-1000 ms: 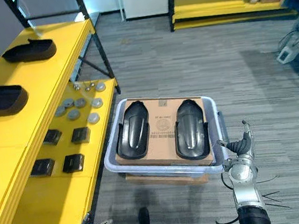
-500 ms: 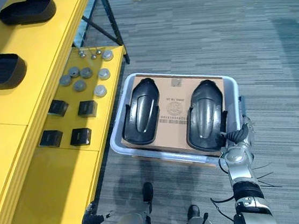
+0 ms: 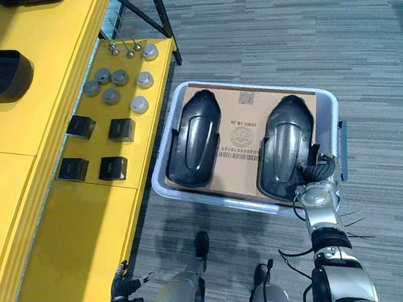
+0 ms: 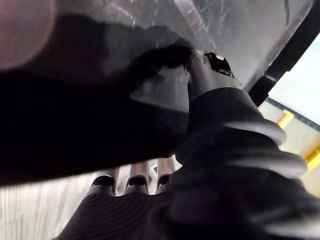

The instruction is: Walk over and take plastic housings, then place them on the shelf

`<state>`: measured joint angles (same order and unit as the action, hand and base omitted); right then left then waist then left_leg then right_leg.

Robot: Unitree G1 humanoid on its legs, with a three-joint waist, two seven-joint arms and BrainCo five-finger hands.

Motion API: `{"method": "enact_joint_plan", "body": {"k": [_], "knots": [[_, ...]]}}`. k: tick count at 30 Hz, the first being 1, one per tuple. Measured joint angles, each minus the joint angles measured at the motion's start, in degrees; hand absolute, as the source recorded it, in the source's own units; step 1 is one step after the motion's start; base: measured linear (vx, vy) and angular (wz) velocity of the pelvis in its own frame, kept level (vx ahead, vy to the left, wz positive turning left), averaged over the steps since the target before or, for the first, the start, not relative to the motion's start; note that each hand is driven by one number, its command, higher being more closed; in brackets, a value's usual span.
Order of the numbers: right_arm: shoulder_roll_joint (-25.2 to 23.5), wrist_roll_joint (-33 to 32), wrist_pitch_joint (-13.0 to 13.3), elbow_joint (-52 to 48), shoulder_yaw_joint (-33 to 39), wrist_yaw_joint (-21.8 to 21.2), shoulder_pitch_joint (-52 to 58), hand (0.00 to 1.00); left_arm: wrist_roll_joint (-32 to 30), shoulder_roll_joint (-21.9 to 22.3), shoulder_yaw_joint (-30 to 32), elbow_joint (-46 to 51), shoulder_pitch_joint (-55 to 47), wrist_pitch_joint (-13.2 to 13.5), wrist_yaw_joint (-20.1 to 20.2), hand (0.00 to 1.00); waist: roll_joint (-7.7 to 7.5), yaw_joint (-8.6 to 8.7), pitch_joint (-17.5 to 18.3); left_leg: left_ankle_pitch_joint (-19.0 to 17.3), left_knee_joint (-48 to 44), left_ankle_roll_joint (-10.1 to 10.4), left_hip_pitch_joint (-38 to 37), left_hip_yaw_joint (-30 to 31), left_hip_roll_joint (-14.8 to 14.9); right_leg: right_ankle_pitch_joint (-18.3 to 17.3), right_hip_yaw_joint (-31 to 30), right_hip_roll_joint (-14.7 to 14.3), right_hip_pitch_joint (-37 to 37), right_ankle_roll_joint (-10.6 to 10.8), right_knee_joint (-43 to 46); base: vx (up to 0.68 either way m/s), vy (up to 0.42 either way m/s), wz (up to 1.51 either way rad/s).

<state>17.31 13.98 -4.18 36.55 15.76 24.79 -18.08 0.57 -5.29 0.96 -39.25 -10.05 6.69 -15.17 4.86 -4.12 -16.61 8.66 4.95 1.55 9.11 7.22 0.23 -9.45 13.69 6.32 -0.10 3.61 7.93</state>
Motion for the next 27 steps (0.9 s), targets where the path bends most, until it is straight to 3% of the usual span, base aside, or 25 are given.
{"method": "enact_joint_plan", "body": {"k": [9,11,16,20,27], "knots": [[-0.1,0.0,0.5,-15.4,4.2,0.2,11.3,1.0,-0.1,-0.2,3.7,8.6,-0.8,-0.3,0.9,0.0,-0.72,0.72,1.7,0.0,0.4,0.0,-2.0,0.0,-0.3,-0.3,-0.1,0.4,1.8,0.6,0.1,-0.01,0.001,0.0],[-1.6,0.2,1.8,-20.4,4.1,0.2,13.1,1.0,-0.2,-0.3,3.7,13.2,-2.6,-0.2,1.5,0.0,-1.69,1.87,3.6,0.0,0.4,0.0,-2.2,-0.1,-0.3,-0.3,-0.3,0.3,1.9,0.6,0.0,-0.01,-0.006,-0.02],[-5.0,1.2,3.5,-28.6,4.1,1.2,15.2,1.0,-0.1,-0.2,1.2,23.9,-4.6,0.0,1.5,0.0,-2.49,1.99,5.3,0.0,0.4,0.0,-3.8,-0.7,0.0,-0.4,-1.5,0.3,2.7,0.6,0.0,-0.05,-0.006,-0.1],[-8.2,4.8,3.8,-35.2,2.4,1.7,15.8,1.0,1.1,1.1,0.0,31.9,-5.3,0.4,1.5,0.0,-2.57,3.11,6.5,0.0,0.4,0.0,-4.1,-0.7,0.0,-0.4,-1.6,0.3,2.8,0.6,0.5,-0.07,0.004,-0.02],[-9.6,11.5,4.1,-45.7,-5.9,2.6,15.9,1.0,1.6,1.1,-4.8,46.5,-3.8,2.6,0.3,0.0,-3.11,3.34,8.4,0.0,0.4,0.0,-5.1,-1.6,-0.1,-0.2,-2.6,0.5,3.1,0.7,1.0,-0.03,0.003,-0.06]]}}
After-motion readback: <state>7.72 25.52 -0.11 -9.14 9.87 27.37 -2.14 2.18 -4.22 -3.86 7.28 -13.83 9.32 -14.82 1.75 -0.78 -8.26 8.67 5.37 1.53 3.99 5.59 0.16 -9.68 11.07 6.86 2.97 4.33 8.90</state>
